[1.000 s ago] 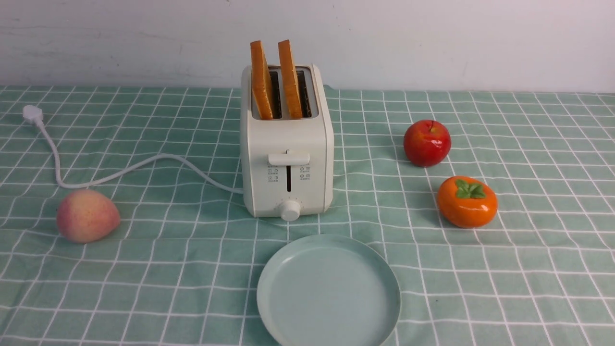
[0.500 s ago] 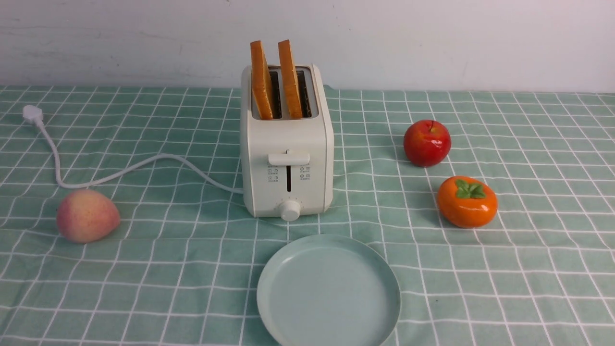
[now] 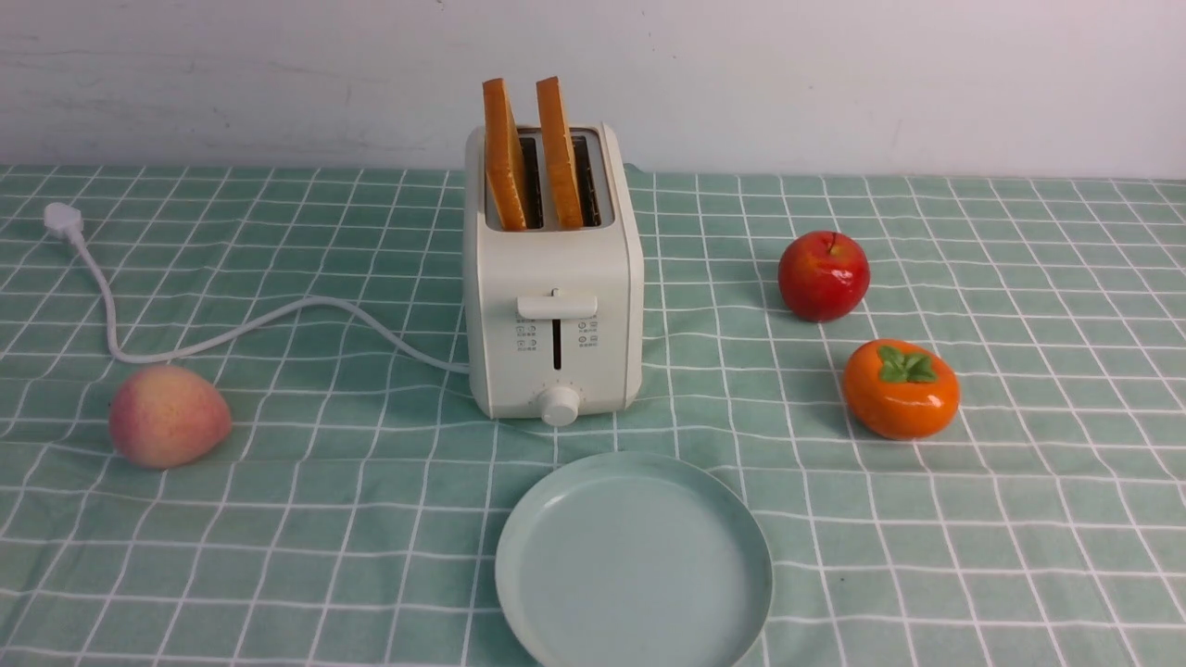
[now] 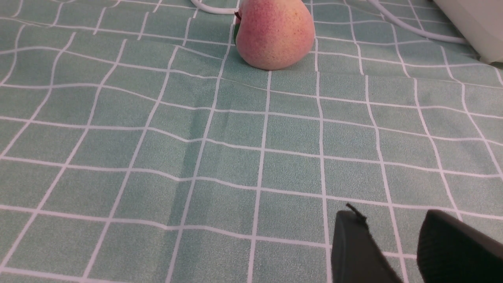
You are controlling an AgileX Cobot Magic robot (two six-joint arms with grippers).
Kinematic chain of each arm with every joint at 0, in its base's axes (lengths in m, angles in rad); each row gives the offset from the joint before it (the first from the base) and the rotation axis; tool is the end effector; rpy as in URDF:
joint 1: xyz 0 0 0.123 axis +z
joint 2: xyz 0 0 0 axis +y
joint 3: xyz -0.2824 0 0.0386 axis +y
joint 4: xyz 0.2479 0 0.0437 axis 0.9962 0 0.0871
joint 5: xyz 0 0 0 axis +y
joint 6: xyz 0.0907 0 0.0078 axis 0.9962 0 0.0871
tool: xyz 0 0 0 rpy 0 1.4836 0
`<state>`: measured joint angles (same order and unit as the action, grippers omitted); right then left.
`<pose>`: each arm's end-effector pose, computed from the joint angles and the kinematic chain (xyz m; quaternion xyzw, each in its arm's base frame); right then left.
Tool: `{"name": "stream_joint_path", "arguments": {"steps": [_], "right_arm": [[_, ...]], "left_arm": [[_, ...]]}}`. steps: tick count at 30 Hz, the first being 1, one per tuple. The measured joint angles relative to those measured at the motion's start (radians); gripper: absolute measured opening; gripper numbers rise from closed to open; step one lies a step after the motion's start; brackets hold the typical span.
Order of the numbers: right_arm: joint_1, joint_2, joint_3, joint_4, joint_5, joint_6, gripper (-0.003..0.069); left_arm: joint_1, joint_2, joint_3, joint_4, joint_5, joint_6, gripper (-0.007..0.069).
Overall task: Take toasted bread from bread machine on blue coffee table place on plate.
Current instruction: 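Grasp the toast slice in the toaster and pull it up out of the slot with the right gripper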
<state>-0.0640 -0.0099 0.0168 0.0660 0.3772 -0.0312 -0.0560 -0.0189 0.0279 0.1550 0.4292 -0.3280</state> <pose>0.0525 -0.0011 0.1741 0.0306 0.8031 -0.0003 0.5951 0.0509 0.0030 0.1668 -0.0719 0.8150 -0.0435 0.5733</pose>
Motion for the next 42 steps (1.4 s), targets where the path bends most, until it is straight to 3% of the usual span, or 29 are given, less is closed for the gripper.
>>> {"name": "stream_joint_path", "arguments": {"steps": [32, 42], "right_arm": [[0.000, 0.000, 0.000, 0.000, 0.000, 0.000, 0.0240], [0.000, 0.000, 0.000, 0.000, 0.000, 0.000, 0.0240]], "left_arm": [[0.000, 0.000, 0.000, 0.000, 0.000, 0.000, 0.0238], [0.000, 0.000, 0.000, 0.061, 0.002, 0.000, 0.0238]]}}
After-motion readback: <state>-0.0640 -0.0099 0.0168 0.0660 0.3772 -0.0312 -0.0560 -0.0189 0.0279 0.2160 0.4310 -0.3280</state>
